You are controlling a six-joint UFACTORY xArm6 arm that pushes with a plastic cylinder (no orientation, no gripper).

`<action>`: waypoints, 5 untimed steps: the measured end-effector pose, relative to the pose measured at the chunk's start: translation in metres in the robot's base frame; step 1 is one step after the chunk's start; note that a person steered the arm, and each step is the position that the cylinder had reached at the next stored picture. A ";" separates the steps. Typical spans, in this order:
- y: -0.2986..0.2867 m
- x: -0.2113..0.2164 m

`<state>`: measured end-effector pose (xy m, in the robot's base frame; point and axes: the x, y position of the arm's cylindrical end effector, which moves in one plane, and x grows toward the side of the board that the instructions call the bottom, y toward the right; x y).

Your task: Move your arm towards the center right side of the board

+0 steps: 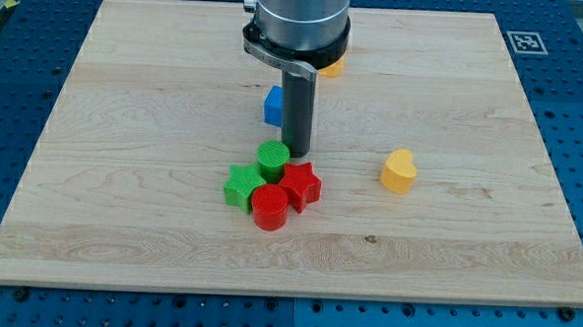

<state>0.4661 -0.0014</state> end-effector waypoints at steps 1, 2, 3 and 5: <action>-0.005 0.007; -0.003 0.003; 0.035 -0.020; 0.069 -0.025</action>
<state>0.4412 0.0678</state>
